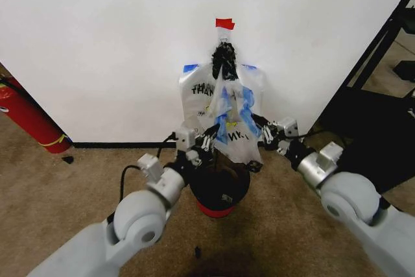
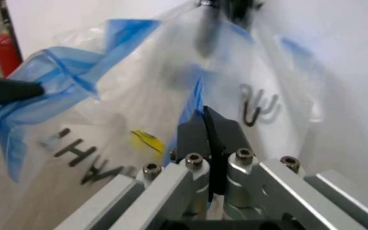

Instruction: Pick up the garbage bag from the wall and place it over the trash bin.

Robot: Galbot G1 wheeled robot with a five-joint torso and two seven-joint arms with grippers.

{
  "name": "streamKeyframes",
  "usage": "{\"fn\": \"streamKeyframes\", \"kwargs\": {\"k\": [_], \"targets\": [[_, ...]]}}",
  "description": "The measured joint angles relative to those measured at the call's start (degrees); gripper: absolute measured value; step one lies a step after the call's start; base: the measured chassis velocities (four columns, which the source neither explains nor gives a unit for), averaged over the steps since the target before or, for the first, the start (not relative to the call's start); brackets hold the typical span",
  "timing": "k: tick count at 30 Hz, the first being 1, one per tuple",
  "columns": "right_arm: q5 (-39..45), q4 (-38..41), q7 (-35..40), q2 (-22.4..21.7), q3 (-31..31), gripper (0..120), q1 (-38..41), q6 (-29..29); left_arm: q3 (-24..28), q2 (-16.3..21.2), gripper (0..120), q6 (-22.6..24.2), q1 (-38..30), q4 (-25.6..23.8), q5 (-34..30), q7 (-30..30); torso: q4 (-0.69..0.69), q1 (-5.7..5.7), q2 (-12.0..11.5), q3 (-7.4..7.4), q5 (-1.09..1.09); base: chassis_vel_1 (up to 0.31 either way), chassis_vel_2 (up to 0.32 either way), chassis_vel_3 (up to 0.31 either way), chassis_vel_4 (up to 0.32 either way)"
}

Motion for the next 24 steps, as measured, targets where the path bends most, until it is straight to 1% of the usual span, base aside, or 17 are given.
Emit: {"fn": "streamKeyframes", "kwargs": {"k": [1,2,5,8,9,13,18,22,24], "targets": [[-0.4,0.7,0.0,0.6,1.7,0,-1.6,0.2,-0.5,0.0,0,0.0,0.9,-0.5,0.2,0.0,-0.01,0.0,0.0,0.0,0.0,0.0,0.0,0.0,0.0],[-0.4,0.7,0.0,0.6,1.7,0,-1.6,0.2,-0.5,0.0,0,0.0,0.9,-0.5,0.2,0.0,-0.01,0.0,0.0,0.0,0.0,0.0,0.0,0.0,0.0],[-0.9,2.2,-0.1,2.3,4.4,0,-4.6,0.5,-2.0,0.1,0,-0.4,3.8,-1.8,0.9,0.0,-0.04,0.0,0.0,0.0,0.0,0.0,0.0,0.0,0.0],[-0.9,3.1,-0.1,3.2,4.9,0,-5.9,0.8,-3.3,0.4,0,-0.9,6.3,-3.2,1.6,0.0,0.04,0.0,0.0,0.0,0.0,0.0,0.0,0.0,0.0],[-0.9,3.1,-0.1,3.2,4.9,0,-5.9,0.8,-3.3,0.4,0,-0.9,6.3,-3.2,1.6,0.0,0.04,0.0,0.0,0.0,0.0,0.0,0.0,0.0,0.0],[-0.5,5.0,-0.1,3.9,6.5,0,-8.8,1.2,-5.0,0.7,0,-0.9,9.4,-5.3,2.1,0.0,-0.04,0.0,0.0,0.0,0.0,0.0,0.0,0.0,0.0],[-1.1,6.3,-0.2,4.6,7.0,0,-11.3,1.4,-7.3,1.2,0,-1.3,14.2,-6.9,3.4,0.7,0.02,0.0,0.0,0.0,0.0,0.0,0.0,0.0,0.0],[-3.3,6.4,-0.9,5.8,6.6,0,-13.7,2.9,-7.9,0.5,0,-1.8,17.4,-7.4,5.1,1.2,-0.01,0.0,0.0,0.01,0.0,0.0,0.0,0.0,0.0],[-3.9,6.4,-1.0,6.1,6.3,0,-14.1,3.1,-7.9,0.4,0,-1.9,18.0,-7.4,5.5,1.3,-0.01,0.0,0.0,0.01,0.0,0.0,0.0,0.0,0.0]]}}
